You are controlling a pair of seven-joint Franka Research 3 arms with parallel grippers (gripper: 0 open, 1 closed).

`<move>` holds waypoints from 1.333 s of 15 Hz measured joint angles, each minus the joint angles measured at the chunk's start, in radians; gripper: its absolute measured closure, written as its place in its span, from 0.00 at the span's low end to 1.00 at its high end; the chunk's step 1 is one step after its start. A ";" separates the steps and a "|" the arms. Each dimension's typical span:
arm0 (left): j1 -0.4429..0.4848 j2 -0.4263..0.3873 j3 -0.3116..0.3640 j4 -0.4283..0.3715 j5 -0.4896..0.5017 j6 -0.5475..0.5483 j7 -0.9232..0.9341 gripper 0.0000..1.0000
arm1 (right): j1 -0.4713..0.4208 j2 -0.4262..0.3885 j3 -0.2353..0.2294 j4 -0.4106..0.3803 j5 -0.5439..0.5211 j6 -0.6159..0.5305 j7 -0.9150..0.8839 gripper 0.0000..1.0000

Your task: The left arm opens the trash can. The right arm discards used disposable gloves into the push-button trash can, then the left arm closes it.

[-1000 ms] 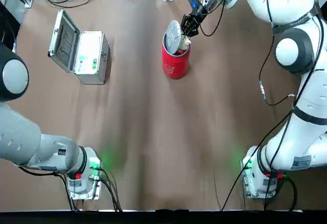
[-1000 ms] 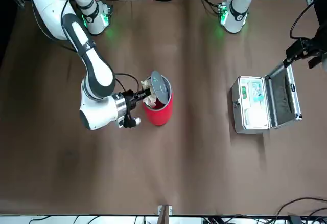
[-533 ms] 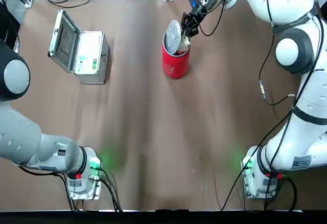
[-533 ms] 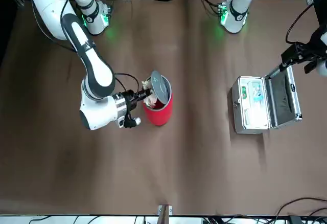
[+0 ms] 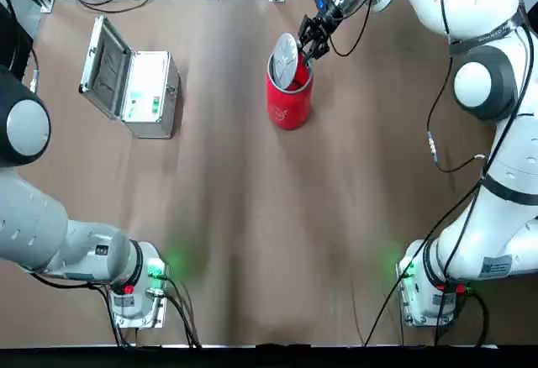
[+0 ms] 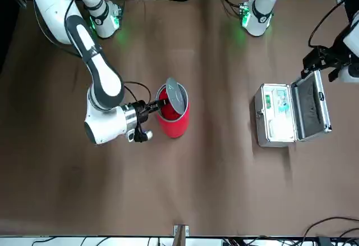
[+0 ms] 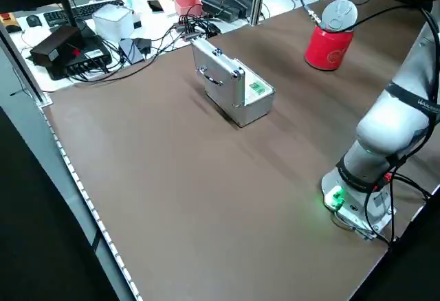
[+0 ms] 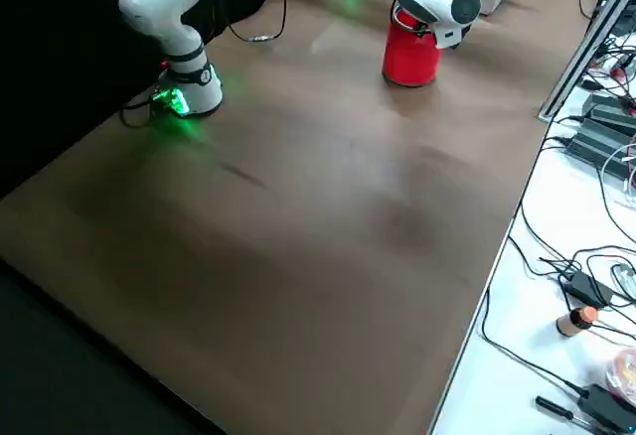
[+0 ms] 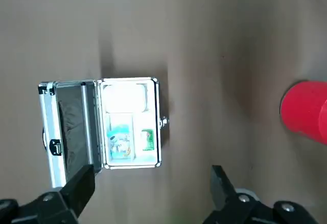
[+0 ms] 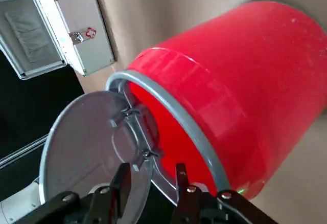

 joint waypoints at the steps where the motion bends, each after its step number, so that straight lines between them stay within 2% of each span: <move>1: 0.001 0.000 0.000 -0.001 0.000 0.000 0.000 0.00 | -0.001 0.000 0.000 0.002 0.000 0.000 0.000 0.57; 5: -0.002 0.000 -0.002 -0.002 0.000 0.000 0.000 0.00 | -0.025 0.000 -0.001 0.034 0.000 -0.029 0.000 0.57; 9: -0.004 -0.003 -0.005 -0.002 0.000 -0.013 0.000 0.00 | -0.092 -0.005 -0.004 0.134 -0.045 -0.192 0.000 0.58; 13: -0.003 -0.012 -0.005 -0.001 0.000 -0.037 0.000 0.00 | -0.191 -0.012 -0.005 0.202 -0.175 -0.299 0.000 0.59; 16: -0.006 -0.014 -0.008 -0.002 0.000 -0.044 0.000 0.00 | -0.247 -0.012 -0.006 0.242 -0.291 -0.313 -0.004 0.58; 17: -0.009 -0.010 -0.031 -0.007 0.000 -0.046 -0.001 0.00 | -0.270 -0.012 -0.008 0.277 -0.374 -0.314 -0.004 0.54; 18: -0.013 -0.005 -0.045 -0.011 0.000 -0.046 -0.001 0.00 | -0.283 -0.014 -0.009 0.292 -0.406 -0.314 -0.004 0.54; 19: -0.017 0.003 -0.057 -0.014 0.000 -0.046 -0.002 0.00 | -0.299 -0.018 -0.010 0.307 -0.442 -0.314 -0.004 0.47; 20: -0.021 0.015 -0.073 -0.017 0.000 -0.046 -0.005 0.00 | -0.316 -0.026 -0.010 0.321 -0.488 -0.315 -0.004 0.45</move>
